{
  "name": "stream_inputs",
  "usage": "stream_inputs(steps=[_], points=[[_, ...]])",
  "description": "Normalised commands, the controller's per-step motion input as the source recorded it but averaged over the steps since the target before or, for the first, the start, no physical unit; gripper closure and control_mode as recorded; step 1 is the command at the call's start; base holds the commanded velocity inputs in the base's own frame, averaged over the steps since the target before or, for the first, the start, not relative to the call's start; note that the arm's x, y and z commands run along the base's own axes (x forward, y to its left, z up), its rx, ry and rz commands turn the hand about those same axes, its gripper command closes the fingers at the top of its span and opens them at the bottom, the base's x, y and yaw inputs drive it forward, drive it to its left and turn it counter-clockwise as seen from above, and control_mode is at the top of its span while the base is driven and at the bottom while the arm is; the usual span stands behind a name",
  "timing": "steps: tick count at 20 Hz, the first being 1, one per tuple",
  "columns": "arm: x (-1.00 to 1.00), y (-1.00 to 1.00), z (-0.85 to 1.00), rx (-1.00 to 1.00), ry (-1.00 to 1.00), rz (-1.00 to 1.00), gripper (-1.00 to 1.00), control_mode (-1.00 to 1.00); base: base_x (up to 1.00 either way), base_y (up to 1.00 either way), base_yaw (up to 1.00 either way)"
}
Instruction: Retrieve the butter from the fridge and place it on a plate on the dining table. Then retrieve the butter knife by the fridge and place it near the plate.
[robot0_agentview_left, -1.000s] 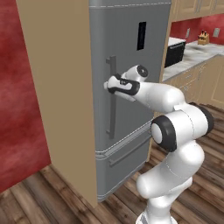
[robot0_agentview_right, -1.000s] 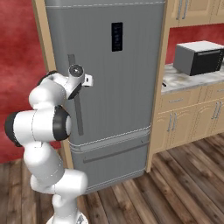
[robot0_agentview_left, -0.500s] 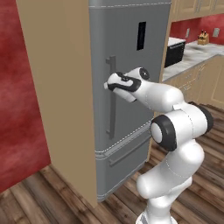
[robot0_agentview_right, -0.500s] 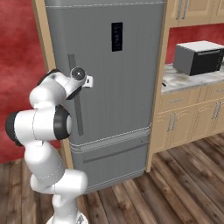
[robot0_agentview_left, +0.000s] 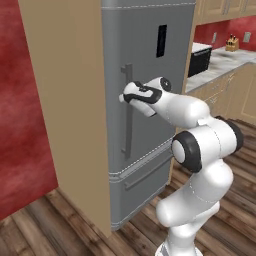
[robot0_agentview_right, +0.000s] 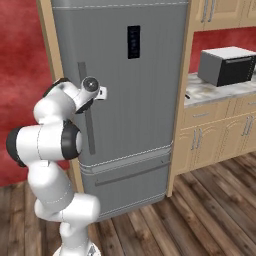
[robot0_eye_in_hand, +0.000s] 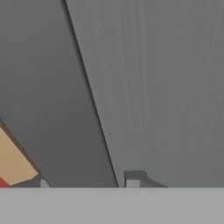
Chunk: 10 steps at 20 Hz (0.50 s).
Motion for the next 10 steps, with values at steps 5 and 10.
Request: stream_inputs(steps=[5, 10], points=[[-0.51, -0.72, 0.00, -0.08, 0.01, 0.00, 1.00, -1.00, 0.00, 0.00, 0.00], [-0.89, -1.00, 0.00, -0.09, 0.00, 0.00, 1.00, -1.00, 0.00, 0.00, 0.00]])
